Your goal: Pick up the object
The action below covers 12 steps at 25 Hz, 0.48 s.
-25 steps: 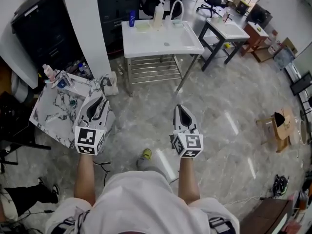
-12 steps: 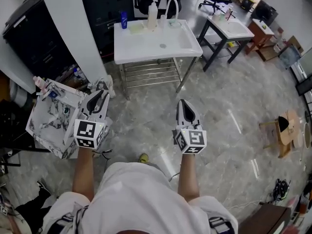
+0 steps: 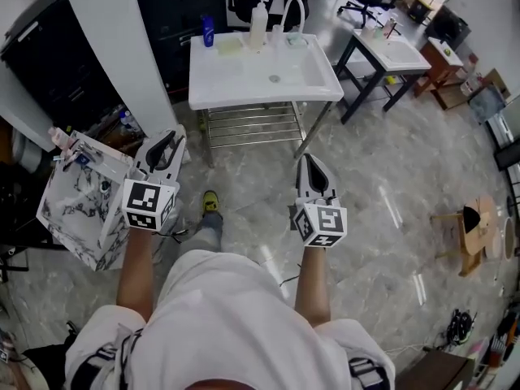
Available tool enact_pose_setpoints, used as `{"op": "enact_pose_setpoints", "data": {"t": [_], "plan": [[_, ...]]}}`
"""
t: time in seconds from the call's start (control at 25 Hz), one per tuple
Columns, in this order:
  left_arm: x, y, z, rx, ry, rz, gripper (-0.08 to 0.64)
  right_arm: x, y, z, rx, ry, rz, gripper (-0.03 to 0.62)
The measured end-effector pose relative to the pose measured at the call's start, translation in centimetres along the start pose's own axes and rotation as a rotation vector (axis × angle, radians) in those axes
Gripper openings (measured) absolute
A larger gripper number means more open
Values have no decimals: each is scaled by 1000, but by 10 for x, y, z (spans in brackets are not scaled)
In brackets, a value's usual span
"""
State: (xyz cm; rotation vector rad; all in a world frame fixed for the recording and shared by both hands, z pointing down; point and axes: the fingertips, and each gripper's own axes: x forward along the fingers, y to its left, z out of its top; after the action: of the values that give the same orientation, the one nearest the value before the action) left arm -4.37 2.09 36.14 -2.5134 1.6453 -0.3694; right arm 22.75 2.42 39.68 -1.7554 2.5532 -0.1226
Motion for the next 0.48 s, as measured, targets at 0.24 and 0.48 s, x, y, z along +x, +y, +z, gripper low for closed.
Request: {"op": "enact_pose_setpoints", "data": {"t": [0.24, 0.48], "plan": [[57, 43, -2, -1, -30, -3, 72, 72, -8, 8, -6, -35, -6, 6], [134, 109, -5, 13, -17, -15, 74, 171, -18, 19, -15, -49, -35, 6]]}}
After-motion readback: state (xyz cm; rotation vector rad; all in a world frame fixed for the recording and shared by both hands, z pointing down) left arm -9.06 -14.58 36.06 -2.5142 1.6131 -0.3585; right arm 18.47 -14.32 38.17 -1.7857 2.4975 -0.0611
